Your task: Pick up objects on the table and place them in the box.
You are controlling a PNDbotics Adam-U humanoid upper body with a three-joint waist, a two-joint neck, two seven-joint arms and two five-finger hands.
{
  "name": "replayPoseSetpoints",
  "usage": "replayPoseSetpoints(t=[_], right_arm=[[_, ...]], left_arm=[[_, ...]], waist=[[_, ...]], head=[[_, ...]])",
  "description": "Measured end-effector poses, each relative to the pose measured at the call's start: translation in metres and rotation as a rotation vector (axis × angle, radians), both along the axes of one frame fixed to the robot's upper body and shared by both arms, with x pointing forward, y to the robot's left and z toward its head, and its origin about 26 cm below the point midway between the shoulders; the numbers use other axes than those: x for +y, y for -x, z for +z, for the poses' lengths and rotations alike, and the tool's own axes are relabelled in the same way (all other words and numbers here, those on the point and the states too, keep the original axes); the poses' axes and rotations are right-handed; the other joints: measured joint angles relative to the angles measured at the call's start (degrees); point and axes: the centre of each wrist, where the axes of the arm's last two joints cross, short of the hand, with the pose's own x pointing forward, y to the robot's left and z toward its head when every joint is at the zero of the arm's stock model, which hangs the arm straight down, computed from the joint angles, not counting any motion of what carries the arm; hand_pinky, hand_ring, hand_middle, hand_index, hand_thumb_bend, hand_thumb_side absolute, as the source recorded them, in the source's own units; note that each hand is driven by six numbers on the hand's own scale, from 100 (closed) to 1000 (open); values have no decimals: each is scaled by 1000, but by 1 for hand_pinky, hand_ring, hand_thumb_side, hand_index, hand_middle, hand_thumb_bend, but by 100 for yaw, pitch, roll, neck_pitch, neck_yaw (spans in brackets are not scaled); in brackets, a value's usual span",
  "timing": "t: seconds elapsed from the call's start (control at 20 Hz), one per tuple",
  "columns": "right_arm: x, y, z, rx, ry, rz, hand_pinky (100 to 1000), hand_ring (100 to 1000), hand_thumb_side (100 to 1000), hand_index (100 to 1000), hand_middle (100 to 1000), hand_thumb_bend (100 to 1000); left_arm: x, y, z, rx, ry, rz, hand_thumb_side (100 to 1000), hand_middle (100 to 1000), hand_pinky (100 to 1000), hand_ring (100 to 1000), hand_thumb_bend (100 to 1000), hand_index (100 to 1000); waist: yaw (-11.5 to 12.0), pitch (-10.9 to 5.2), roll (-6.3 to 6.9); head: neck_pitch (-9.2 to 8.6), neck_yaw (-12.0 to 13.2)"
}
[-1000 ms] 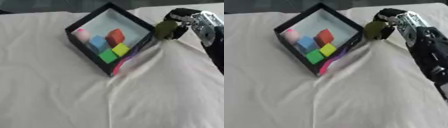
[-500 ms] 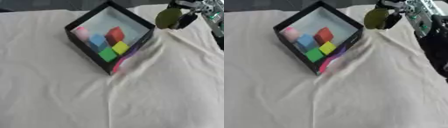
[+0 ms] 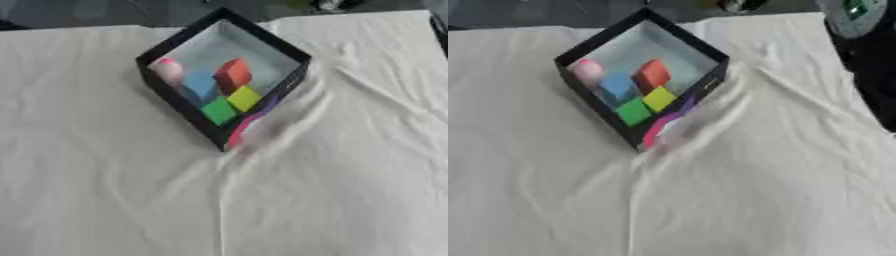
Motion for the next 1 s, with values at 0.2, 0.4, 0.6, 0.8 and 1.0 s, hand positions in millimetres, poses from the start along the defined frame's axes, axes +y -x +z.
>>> replayPoseSetpoints(t=[0.2,0.4,0.6,0.8,1.0], right_arm=[[39,-13,-21,55,-10,52,786,706,100,671,593,311],[64,-29,-48,97,15,41,789,733,100,704,635,412],[73,-40,-67,80,51,22,821,797,220,831,785,525],[68,-43,-73,34,41,23,853,841,388,905,852,630],[55,-41,-73,21,-49,20,856,837,456,893,838,525]], left_arm=[[-1,-1,2,-10,-14,4,588,769,812,803,346,832],[-2,-2,3,-20,-19,4,588,769,812,804,347,832],[-3,-2,4,-24,-18,0,561,759,809,798,345,825],[-3,-2,4,-23,-15,6,565,759,810,799,345,826],[-2,-1,1,-15,-13,10,565,760,809,799,344,826]], waist=[[54,-1,1],[114,-1,0],[113,-1,0],[70,-20,1],[3,-56,1]], head=[[1,-108],[1,-169],[0,-178],[0,-153],[3,-112]])
